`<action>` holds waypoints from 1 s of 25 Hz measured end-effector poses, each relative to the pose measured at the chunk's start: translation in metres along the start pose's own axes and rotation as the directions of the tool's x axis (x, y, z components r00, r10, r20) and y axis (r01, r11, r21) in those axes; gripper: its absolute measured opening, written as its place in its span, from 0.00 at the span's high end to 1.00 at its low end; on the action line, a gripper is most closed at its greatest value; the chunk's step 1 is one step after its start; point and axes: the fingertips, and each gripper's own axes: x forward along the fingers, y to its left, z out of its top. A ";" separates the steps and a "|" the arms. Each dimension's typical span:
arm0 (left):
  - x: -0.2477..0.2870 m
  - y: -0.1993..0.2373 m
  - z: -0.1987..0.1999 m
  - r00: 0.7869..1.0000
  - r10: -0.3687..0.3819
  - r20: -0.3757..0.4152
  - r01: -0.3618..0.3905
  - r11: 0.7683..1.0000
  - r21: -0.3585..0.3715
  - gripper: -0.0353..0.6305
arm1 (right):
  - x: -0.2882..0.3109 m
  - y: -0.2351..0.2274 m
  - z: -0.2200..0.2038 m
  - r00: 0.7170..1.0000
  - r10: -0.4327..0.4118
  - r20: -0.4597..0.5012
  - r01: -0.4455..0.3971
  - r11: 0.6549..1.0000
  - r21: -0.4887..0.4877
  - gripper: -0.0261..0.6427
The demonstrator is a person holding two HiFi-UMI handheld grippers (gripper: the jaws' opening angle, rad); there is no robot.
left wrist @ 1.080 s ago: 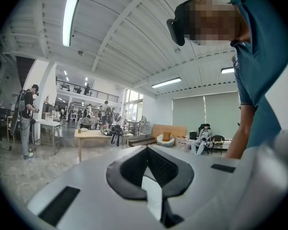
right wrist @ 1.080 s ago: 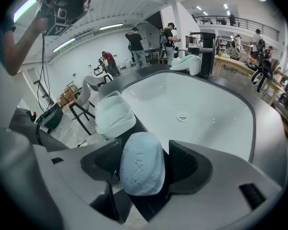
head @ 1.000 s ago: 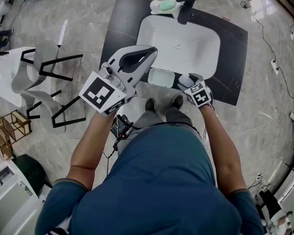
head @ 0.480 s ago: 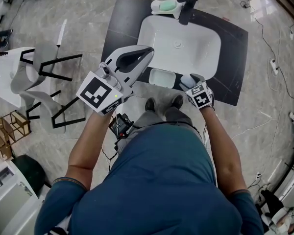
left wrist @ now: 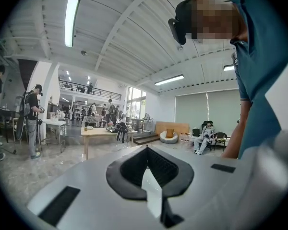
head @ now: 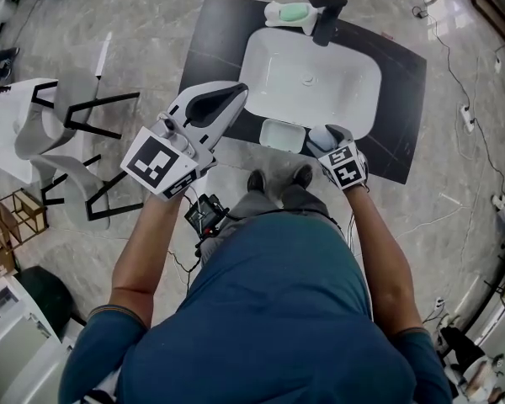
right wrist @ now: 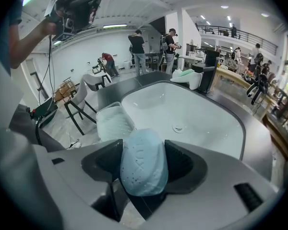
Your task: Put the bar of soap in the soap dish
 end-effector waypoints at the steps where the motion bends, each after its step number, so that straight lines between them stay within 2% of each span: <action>1: -0.003 0.002 0.000 1.000 0.004 0.000 -0.004 1.000 0.001 0.94 | -0.001 0.001 0.003 1.000 -0.002 0.002 0.002 1.000 -0.002 0.54; 15: -0.062 0.037 0.001 0.996 0.085 0.002 -0.085 0.996 0.023 0.94 | -0.009 0.023 0.036 0.999 -0.021 0.032 0.023 0.999 -0.044 0.54; 25: -0.096 0.055 -0.003 0.989 0.145 -0.011 -0.145 0.989 0.037 0.94 | -0.003 0.044 0.056 0.999 0.006 0.032 -0.003 0.996 -0.085 0.54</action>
